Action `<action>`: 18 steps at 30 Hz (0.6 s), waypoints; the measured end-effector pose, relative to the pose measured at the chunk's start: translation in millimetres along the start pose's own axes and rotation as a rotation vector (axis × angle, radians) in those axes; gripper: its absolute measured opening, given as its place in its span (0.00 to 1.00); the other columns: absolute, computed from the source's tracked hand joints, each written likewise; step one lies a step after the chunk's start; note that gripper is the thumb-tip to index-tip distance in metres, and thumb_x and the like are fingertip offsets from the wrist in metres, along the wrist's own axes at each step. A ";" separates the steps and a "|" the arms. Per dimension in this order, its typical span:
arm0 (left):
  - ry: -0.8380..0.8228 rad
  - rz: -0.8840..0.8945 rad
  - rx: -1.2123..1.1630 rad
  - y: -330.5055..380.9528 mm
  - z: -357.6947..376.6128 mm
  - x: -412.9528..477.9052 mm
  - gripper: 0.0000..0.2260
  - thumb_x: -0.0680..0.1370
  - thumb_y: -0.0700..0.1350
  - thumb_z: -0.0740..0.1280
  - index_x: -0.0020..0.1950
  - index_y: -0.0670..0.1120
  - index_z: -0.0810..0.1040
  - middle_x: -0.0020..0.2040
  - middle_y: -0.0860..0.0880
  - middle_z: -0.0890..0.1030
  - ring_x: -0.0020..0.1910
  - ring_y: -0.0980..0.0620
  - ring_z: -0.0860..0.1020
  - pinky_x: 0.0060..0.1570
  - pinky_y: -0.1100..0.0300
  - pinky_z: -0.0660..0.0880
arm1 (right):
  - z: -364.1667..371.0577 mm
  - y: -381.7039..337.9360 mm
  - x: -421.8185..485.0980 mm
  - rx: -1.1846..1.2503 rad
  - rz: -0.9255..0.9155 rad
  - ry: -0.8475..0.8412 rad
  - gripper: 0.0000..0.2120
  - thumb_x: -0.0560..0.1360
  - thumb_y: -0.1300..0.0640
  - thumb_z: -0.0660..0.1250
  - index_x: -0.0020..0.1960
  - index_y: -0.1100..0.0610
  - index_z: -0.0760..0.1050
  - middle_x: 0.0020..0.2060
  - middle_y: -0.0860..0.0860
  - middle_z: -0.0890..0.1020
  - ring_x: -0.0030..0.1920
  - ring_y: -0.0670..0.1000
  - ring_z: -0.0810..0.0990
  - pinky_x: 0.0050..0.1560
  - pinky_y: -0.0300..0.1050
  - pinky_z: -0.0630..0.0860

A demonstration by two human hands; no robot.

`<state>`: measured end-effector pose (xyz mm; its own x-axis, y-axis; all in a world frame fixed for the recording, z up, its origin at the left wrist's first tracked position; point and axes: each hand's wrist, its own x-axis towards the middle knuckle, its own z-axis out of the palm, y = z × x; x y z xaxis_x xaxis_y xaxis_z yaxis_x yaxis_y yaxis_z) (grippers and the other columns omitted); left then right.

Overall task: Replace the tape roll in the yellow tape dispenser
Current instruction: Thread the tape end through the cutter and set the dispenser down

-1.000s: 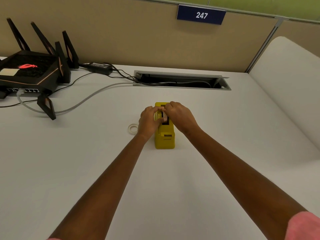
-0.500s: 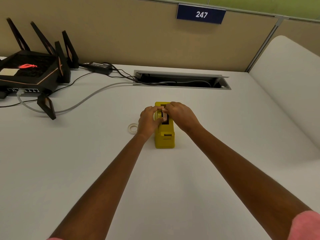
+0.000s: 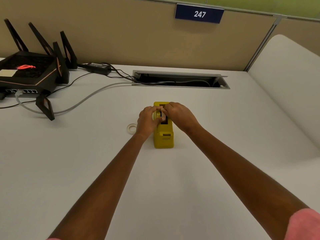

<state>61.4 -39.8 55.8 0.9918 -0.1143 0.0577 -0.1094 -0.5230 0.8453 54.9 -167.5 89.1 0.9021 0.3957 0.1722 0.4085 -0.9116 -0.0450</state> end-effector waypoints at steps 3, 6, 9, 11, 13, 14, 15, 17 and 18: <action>-0.005 0.007 0.003 -0.3 -0.1 0.4 0.18 0.74 0.44 0.67 0.63 0.44 0.72 0.66 0.41 0.72 0.66 0.42 0.67 0.65 0.48 0.66 | -2.2 2.6 1.9 -0.011 -0.022 -0.031 0.11 0.78 0.59 0.57 0.53 0.66 0.72 0.51 0.64 0.79 0.50 0.60 0.77 0.50 0.50 0.74; -0.010 0.002 0.004 0.0 -0.4 0.9 0.18 0.74 0.44 0.67 0.63 0.44 0.72 0.67 0.41 0.71 0.66 0.42 0.67 0.65 0.48 0.65 | -5.6 4.4 3.6 0.000 -0.044 -0.062 0.11 0.77 0.59 0.59 0.53 0.66 0.73 0.51 0.64 0.80 0.50 0.60 0.77 0.50 0.49 0.74; -0.010 -0.003 -0.001 0.1 -0.7 0.8 0.18 0.73 0.44 0.67 0.63 0.45 0.72 0.67 0.41 0.71 0.67 0.42 0.67 0.65 0.48 0.65 | -7.6 5.7 5.4 0.018 -0.041 -0.079 0.11 0.76 0.60 0.61 0.54 0.65 0.73 0.52 0.63 0.80 0.51 0.60 0.77 0.51 0.49 0.74; -0.010 -0.002 -0.003 0.1 -0.8 0.6 0.18 0.73 0.43 0.67 0.63 0.45 0.72 0.67 0.41 0.71 0.66 0.42 0.67 0.66 0.47 0.66 | -8.8 6.0 7.1 0.016 -0.041 -0.084 0.11 0.77 0.60 0.60 0.55 0.66 0.72 0.53 0.63 0.79 0.51 0.60 0.77 0.52 0.49 0.74; -0.008 -0.003 -0.010 0.4 -1.2 0.6 0.18 0.73 0.42 0.68 0.62 0.44 0.73 0.66 0.41 0.71 0.66 0.42 0.68 0.66 0.47 0.66 | -10.1 6.4 8.3 0.009 -0.044 -0.093 0.11 0.77 0.60 0.60 0.56 0.66 0.72 0.54 0.63 0.79 0.52 0.59 0.77 0.52 0.48 0.74; -0.007 -0.005 -0.013 0.5 -1.4 0.8 0.18 0.73 0.42 0.68 0.62 0.44 0.73 0.66 0.41 0.72 0.66 0.42 0.68 0.66 0.47 0.66 | -11.1 6.6 8.8 0.010 -0.041 -0.098 0.11 0.77 0.60 0.60 0.56 0.65 0.72 0.54 0.63 0.79 0.52 0.59 0.77 0.52 0.48 0.74; -0.010 -0.007 -0.014 0.5 -1.4 0.9 0.18 0.73 0.42 0.68 0.62 0.44 0.73 0.66 0.41 0.71 0.66 0.42 0.67 0.66 0.48 0.66 | -11.8 6.9 9.2 0.016 -0.036 -0.105 0.11 0.77 0.60 0.59 0.56 0.65 0.72 0.54 0.63 0.79 0.52 0.59 0.77 0.52 0.48 0.74; -0.019 -0.010 -0.015 0.3 -1.5 1.3 0.18 0.73 0.43 0.68 0.63 0.44 0.72 0.67 0.41 0.71 0.67 0.42 0.67 0.66 0.47 0.65 | -14.7 7.5 8.9 0.062 0.002 -0.128 0.12 0.78 0.59 0.57 0.55 0.65 0.72 0.54 0.63 0.79 0.52 0.59 0.77 0.52 0.48 0.73; -0.024 -0.010 -0.017 0.3 -1.5 1.4 0.19 0.73 0.43 0.68 0.63 0.44 0.72 0.67 0.41 0.71 0.67 0.42 0.67 0.66 0.47 0.65 | -15.6 7.8 8.3 0.086 0.017 -0.142 0.12 0.78 0.58 0.56 0.55 0.65 0.73 0.54 0.63 0.79 0.52 0.59 0.76 0.52 0.48 0.72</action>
<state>62.9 -38.8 56.9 0.9909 -0.1294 0.0372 -0.0986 -0.5094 0.8548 63.4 -173.1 105.6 0.9169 0.3978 0.0306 0.3983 -0.9078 -0.1315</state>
